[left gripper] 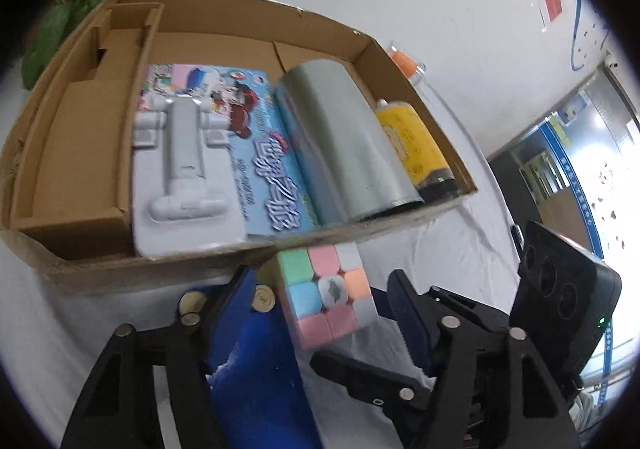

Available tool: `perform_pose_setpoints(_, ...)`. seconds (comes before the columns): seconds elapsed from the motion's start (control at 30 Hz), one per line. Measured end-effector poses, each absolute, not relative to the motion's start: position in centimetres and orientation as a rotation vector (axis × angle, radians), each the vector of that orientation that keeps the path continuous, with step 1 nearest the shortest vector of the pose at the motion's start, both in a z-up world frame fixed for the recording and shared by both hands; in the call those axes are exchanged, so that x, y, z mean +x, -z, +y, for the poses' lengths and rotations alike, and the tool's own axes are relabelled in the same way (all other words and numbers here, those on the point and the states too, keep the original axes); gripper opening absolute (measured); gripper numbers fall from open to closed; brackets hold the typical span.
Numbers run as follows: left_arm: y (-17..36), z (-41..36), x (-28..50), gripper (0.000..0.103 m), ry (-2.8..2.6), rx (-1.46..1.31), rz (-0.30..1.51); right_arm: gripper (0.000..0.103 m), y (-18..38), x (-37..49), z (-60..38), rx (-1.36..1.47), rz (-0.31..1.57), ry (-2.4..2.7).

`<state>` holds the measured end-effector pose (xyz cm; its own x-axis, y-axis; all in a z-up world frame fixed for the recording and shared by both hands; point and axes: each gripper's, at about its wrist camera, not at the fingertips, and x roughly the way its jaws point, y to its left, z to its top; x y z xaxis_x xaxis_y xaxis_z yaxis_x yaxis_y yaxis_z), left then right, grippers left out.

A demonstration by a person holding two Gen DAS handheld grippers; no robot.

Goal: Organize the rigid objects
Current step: 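Grasp the pastel Rubik's cube with the right gripper and lift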

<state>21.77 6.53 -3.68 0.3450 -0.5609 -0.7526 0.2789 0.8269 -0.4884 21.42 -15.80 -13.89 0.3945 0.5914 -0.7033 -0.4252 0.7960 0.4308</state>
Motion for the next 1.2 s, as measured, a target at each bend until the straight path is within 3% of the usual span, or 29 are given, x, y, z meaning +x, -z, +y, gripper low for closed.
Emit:
perform_pose_setpoints(0.2,4.7,4.4,18.7,0.056,0.687,-0.359,1.237,0.063,14.4,18.9,-19.7,0.212,0.985,-0.682)
perform_pose_setpoints(0.43,0.4,4.5,20.0,0.056,0.596,-0.262,1.091,0.064,14.2,18.0,-20.9,0.104,0.937,-0.652)
perform_pose_setpoints(0.6,4.1,2.9,23.5,0.055,0.583,-0.209,1.226,0.063,14.6,19.6,-19.4,0.096,0.936,-0.668)
perform_pose_setpoints(0.87,4.9,1.5,22.7,0.054,0.603,-0.222,1.258,0.057,15.1,18.6,-20.6,0.074,0.951,-0.668)
perform_pose_setpoints(1.0,4.9,-1.0,21.2,0.053,0.605,-0.205,1.244,0.054,15.3,17.2,-22.0,0.078,0.964,-0.647)
perform_pose_setpoints(1.07,4.8,-1.4,20.9,0.045,0.578,-0.206,1.227,0.051,15.0,16.8,-22.1,0.074,0.961,-0.632)
perform_pose_setpoints(1.2,3.0,-0.4,20.5,0.045,0.54,-0.244,1.161,0.051,13.0,16.8,-21.4,0.086,0.921,-0.648)
